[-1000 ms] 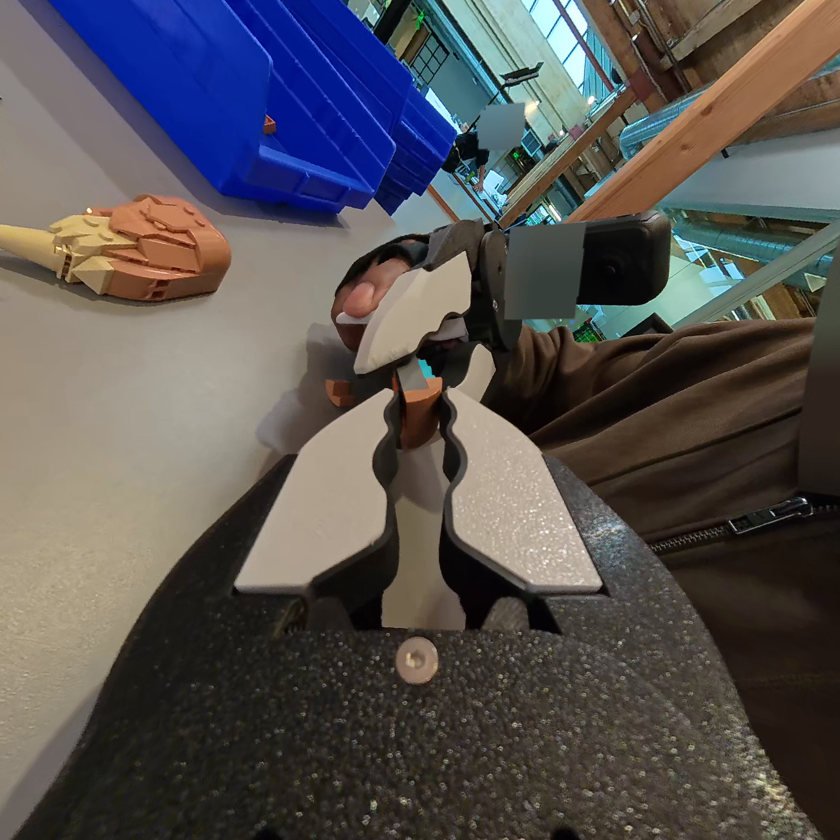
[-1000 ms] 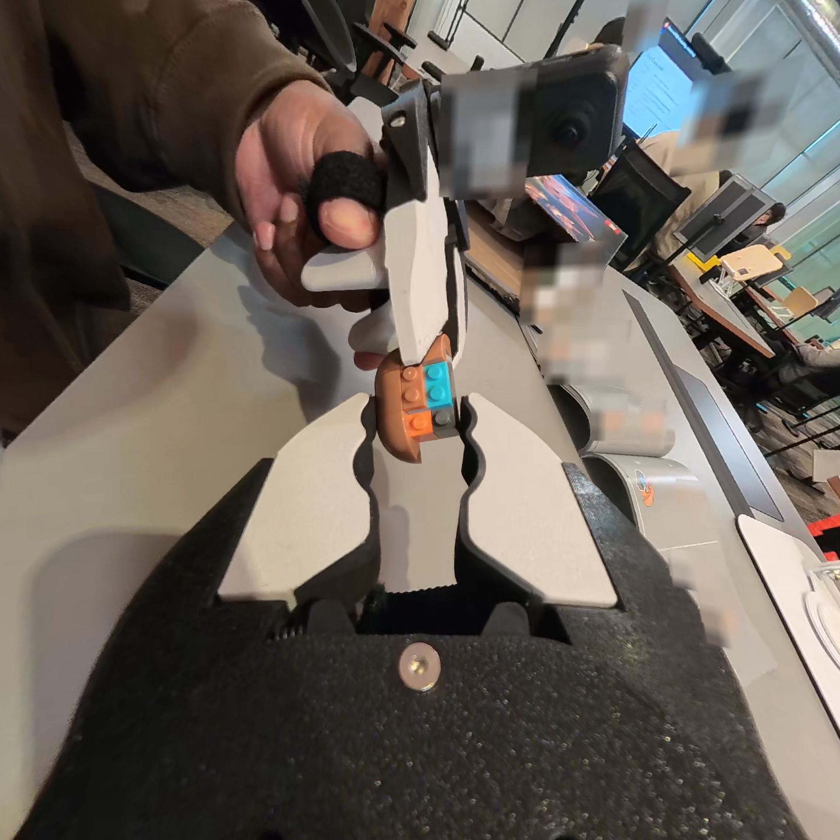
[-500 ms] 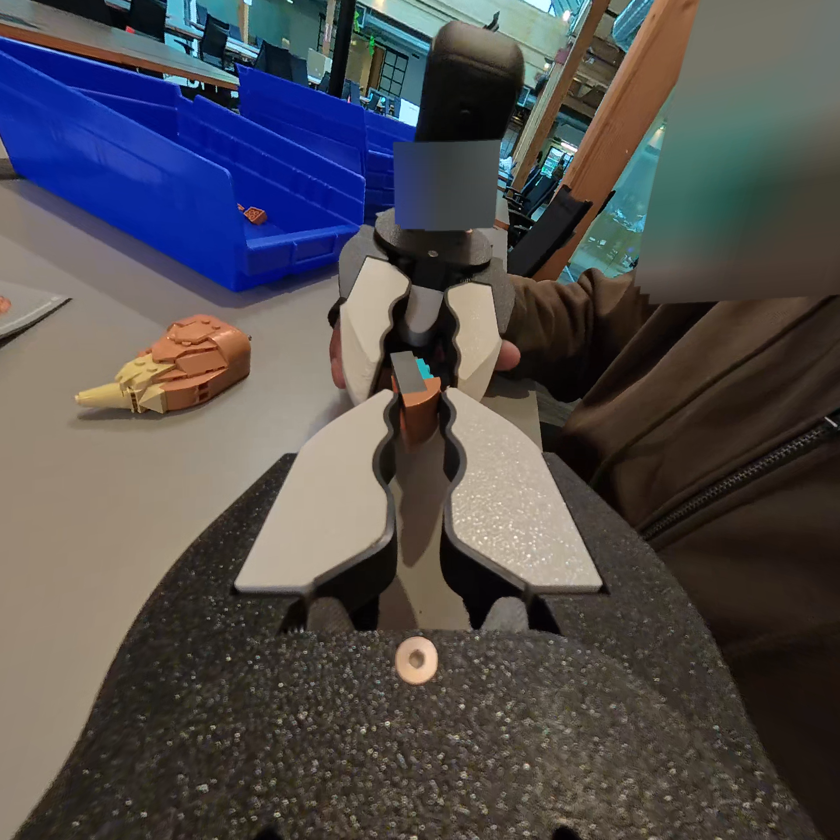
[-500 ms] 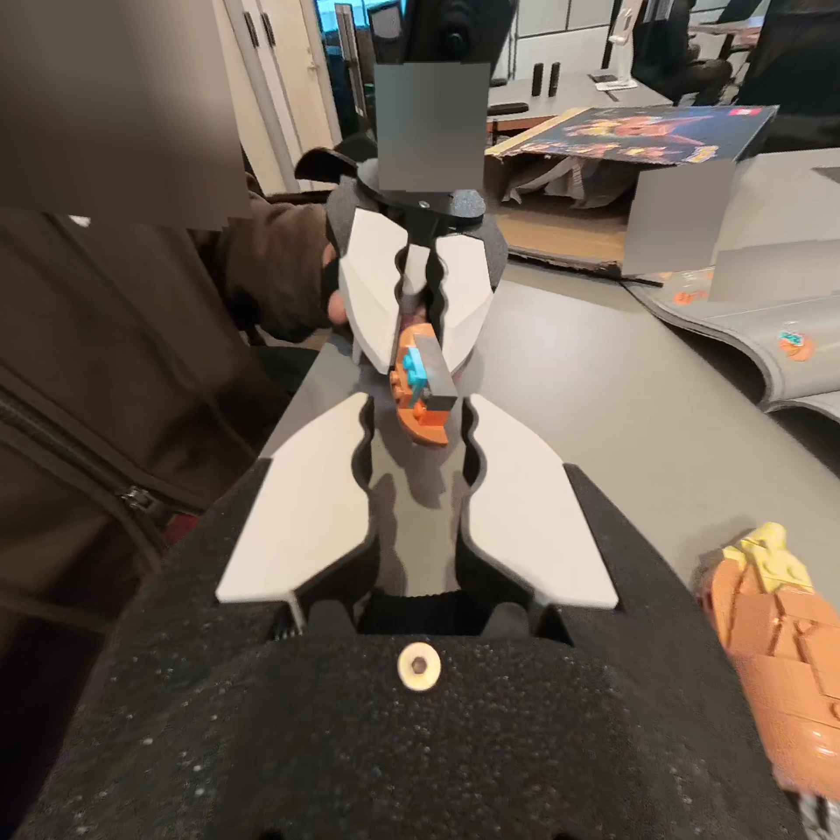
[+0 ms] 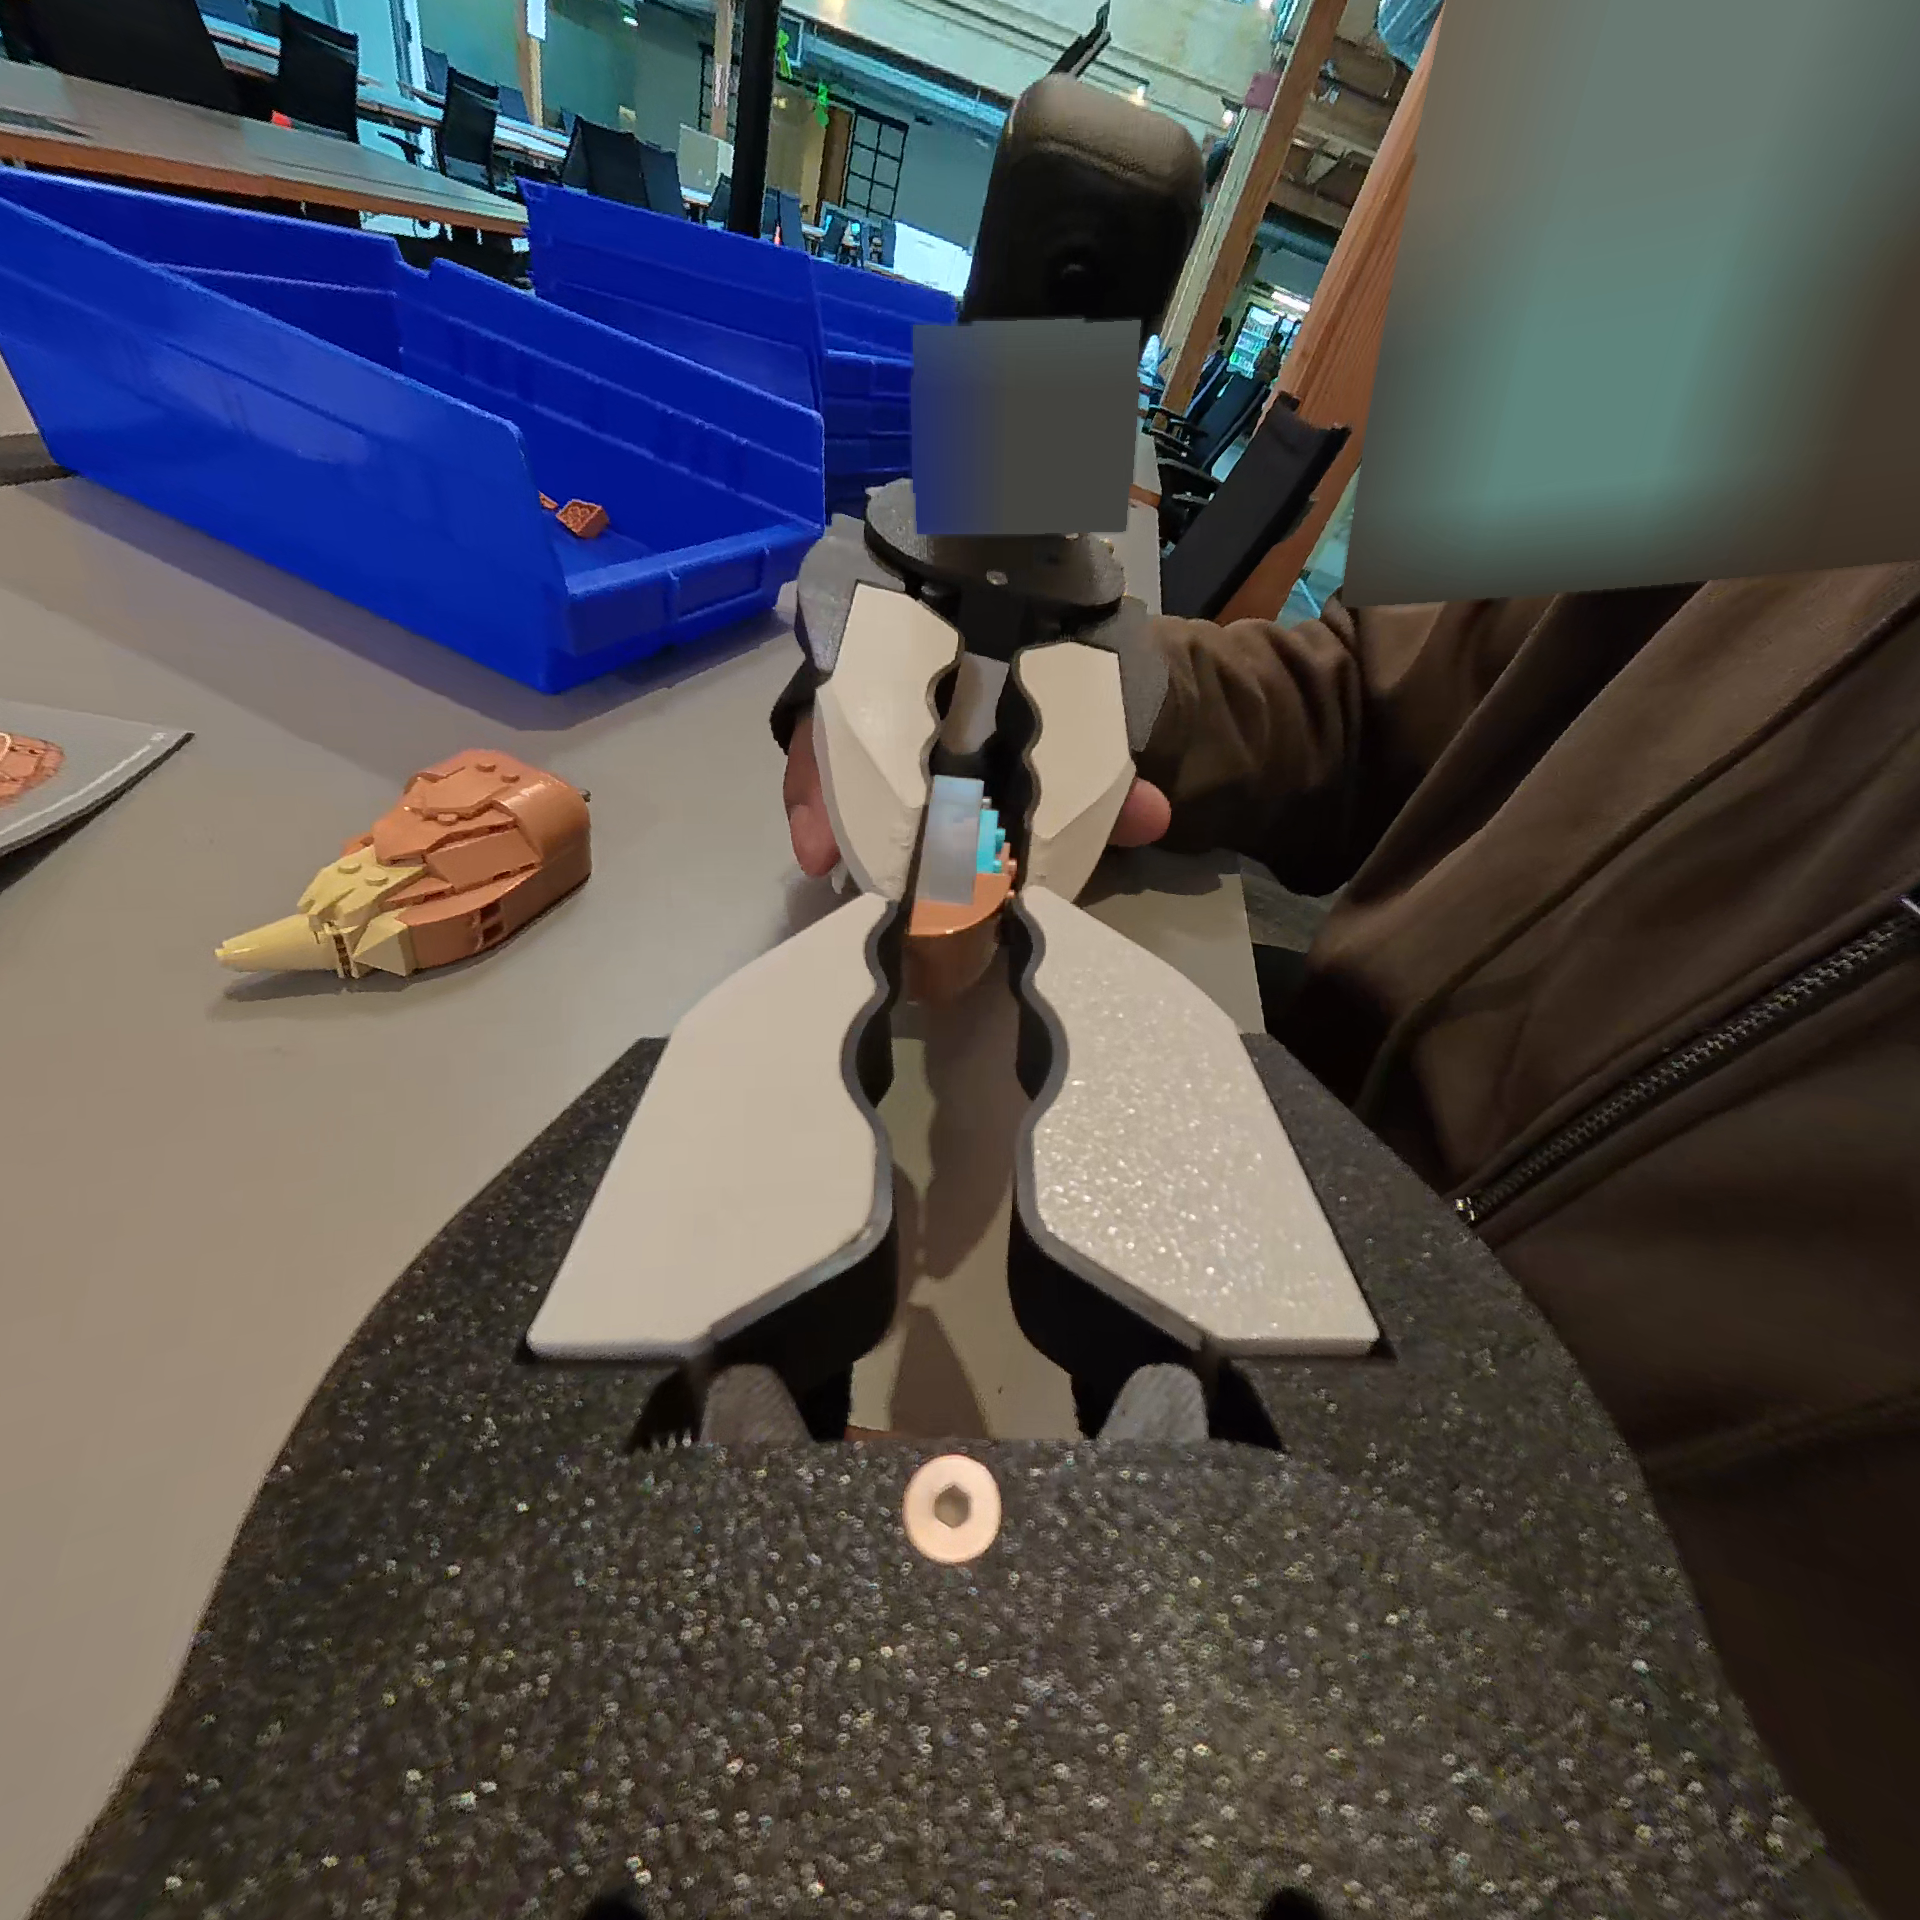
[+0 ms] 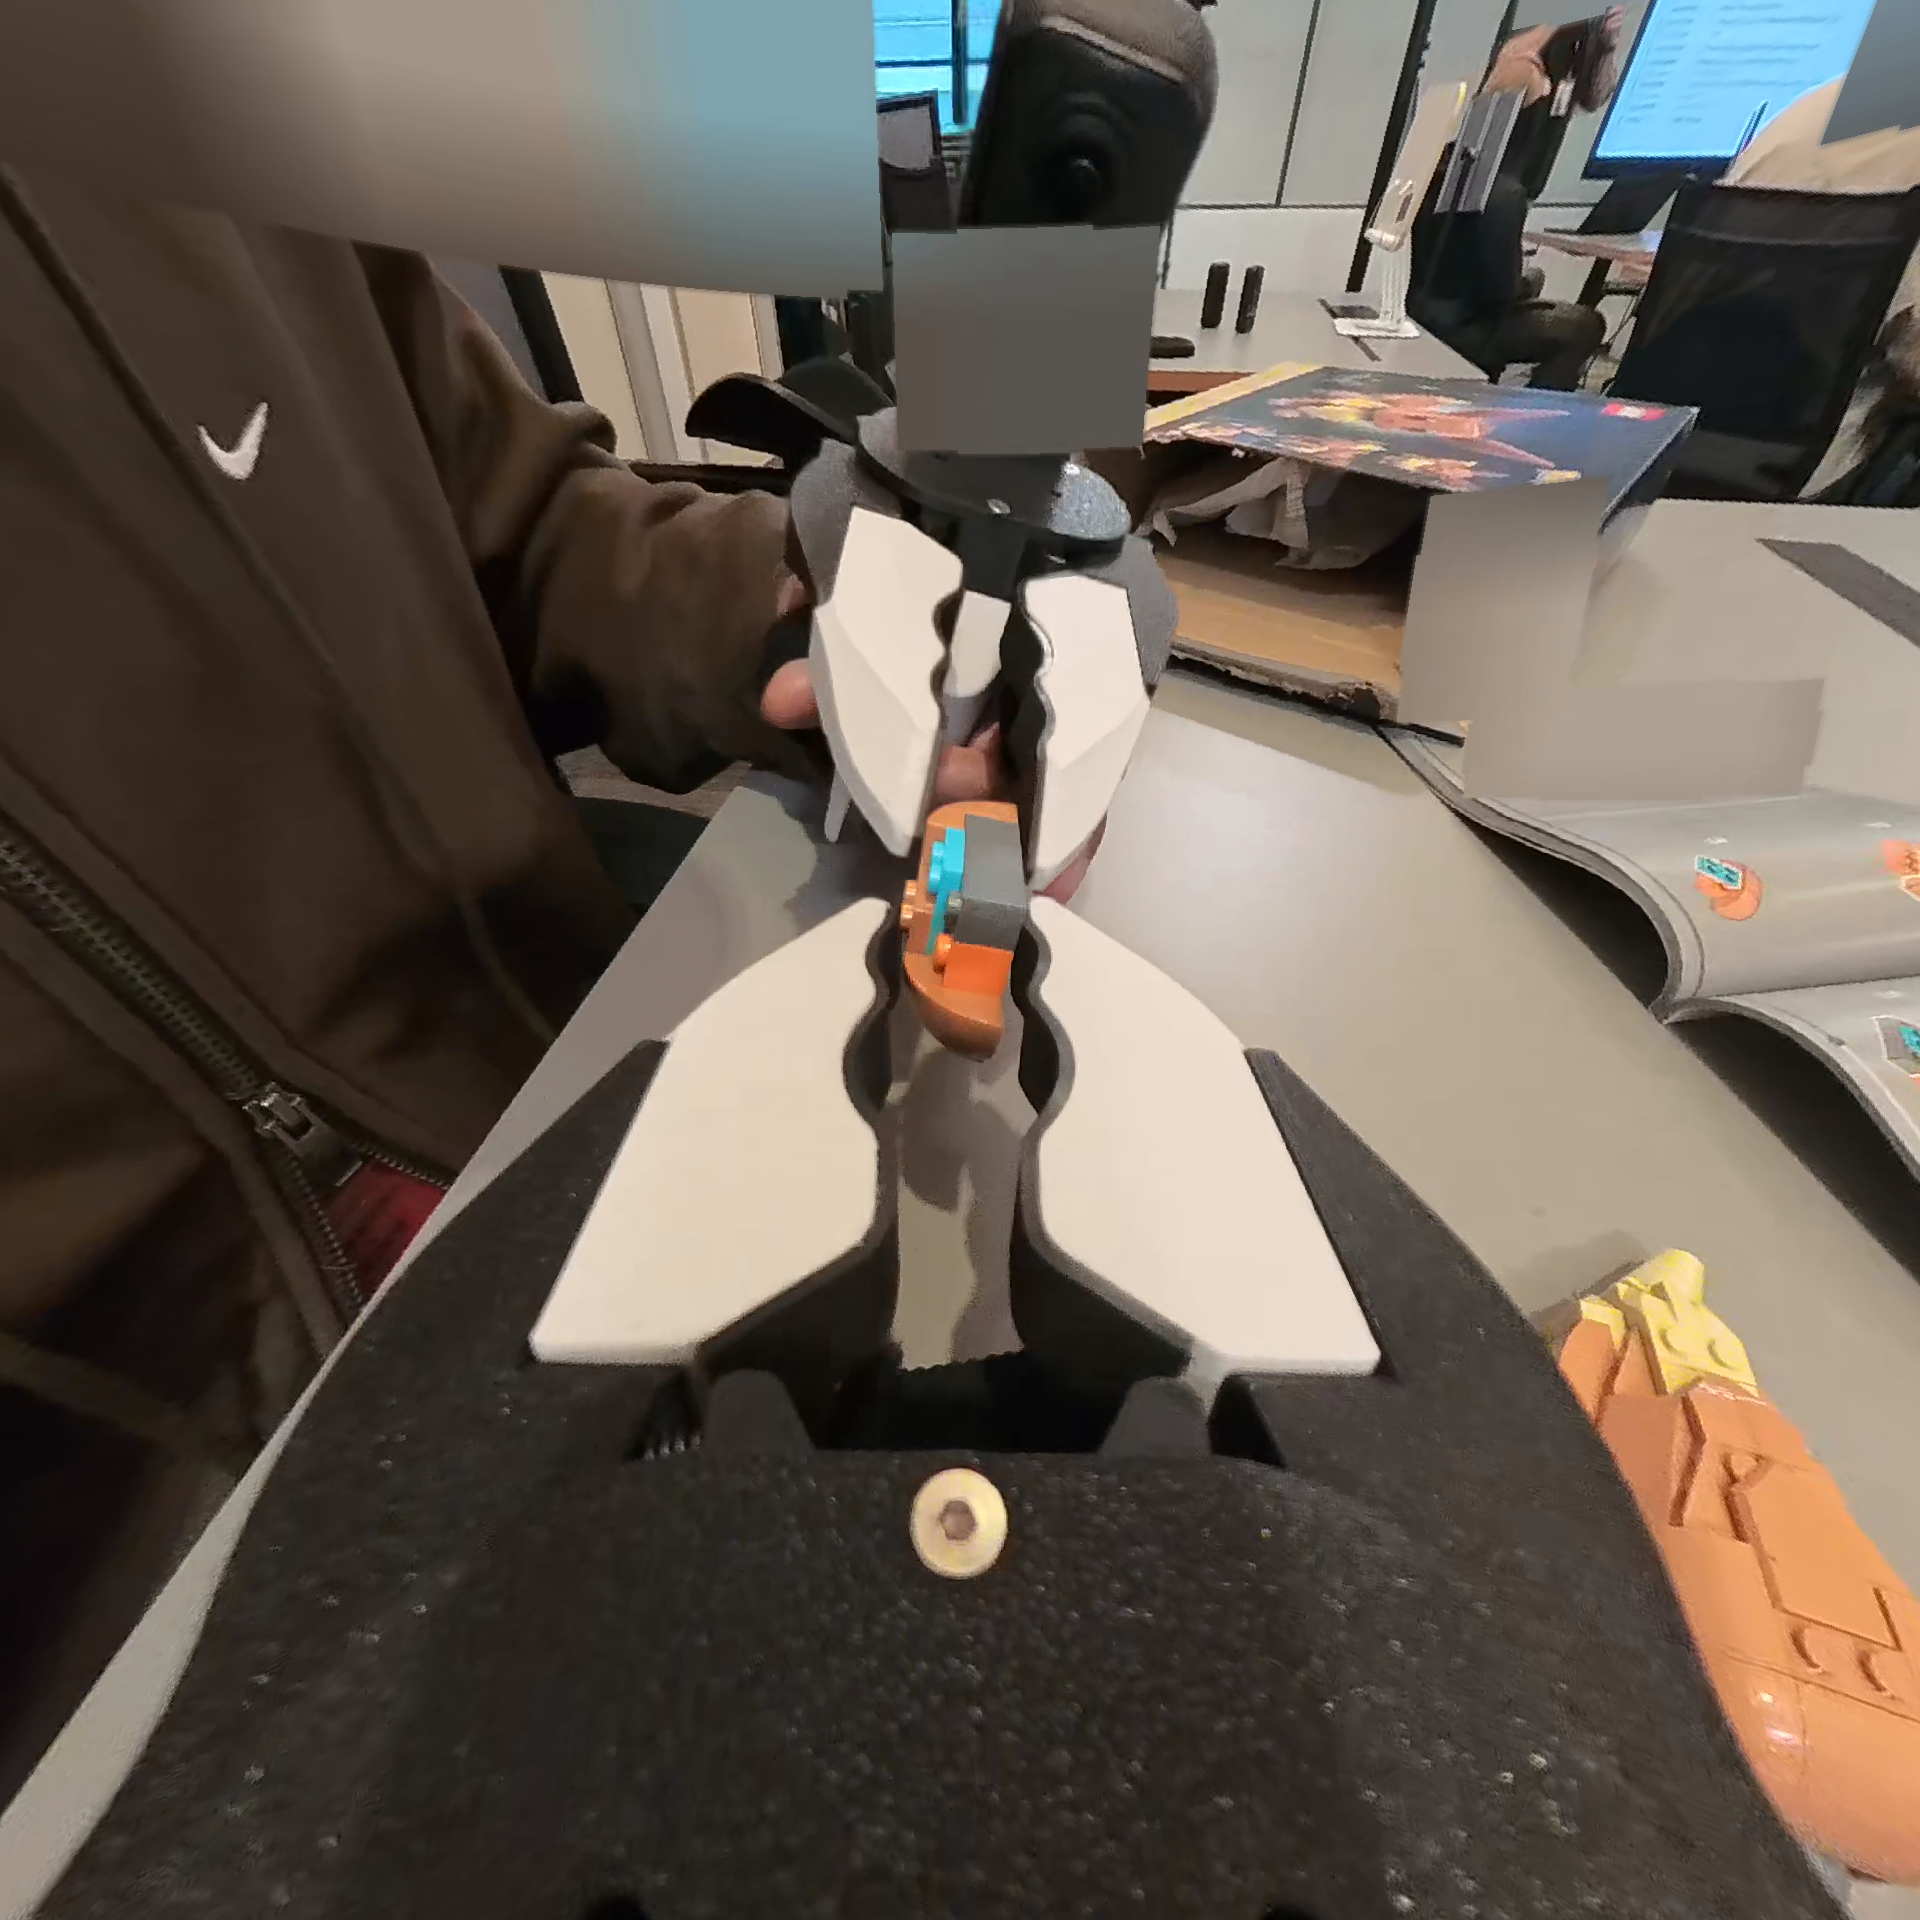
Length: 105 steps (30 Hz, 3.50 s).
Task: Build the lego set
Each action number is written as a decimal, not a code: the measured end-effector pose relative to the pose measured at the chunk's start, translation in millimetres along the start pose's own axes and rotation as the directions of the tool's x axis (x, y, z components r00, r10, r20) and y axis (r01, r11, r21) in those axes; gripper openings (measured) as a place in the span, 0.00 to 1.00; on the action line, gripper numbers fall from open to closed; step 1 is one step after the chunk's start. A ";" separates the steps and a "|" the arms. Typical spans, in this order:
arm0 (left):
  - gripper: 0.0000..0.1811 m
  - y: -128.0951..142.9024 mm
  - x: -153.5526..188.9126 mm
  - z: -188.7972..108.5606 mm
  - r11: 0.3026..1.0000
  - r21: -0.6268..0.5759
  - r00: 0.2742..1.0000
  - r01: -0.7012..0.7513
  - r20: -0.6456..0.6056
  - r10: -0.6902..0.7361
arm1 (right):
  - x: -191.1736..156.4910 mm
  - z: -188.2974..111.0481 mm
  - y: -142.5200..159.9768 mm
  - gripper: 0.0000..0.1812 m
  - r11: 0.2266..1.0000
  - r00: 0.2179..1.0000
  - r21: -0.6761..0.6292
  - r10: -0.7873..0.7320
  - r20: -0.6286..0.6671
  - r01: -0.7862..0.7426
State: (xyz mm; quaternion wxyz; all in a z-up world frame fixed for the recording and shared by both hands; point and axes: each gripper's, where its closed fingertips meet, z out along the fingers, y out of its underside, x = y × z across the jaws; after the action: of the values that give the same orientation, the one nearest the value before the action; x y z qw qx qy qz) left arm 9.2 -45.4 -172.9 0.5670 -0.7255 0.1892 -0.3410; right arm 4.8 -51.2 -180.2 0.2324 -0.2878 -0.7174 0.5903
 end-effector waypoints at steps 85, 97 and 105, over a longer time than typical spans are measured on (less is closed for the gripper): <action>0.10 -28.3 -62.9 15.1 0.993 0.015 0.985 0.120 0.120 -0.121 | 13.2 -83.8 98.4 0.20 0.810 0.907 -0.483 0.134 -0.400 -0.332; 0.10 -1.5 -63.6 40.4 0.994 -0.110 1.000 0.019 0.014 -0.017 | 22.0 -69.5 104.9 0.10 0.796 0.919 -0.542 0.044 -0.391 -0.269; 0.10 25.7 -59.6 39.6 0.965 -0.262 1.000 -0.026 -0.019 0.022 | 27.8 -74.5 101.5 0.14 0.805 0.913 -0.521 0.063 -0.403 -0.285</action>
State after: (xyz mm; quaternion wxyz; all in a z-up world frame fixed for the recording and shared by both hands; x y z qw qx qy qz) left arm -1.3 14.2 -219.1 0.4686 -0.7890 0.2460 -0.3119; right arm 48.9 35.0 -265.3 0.2093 -0.5142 -0.7742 0.3041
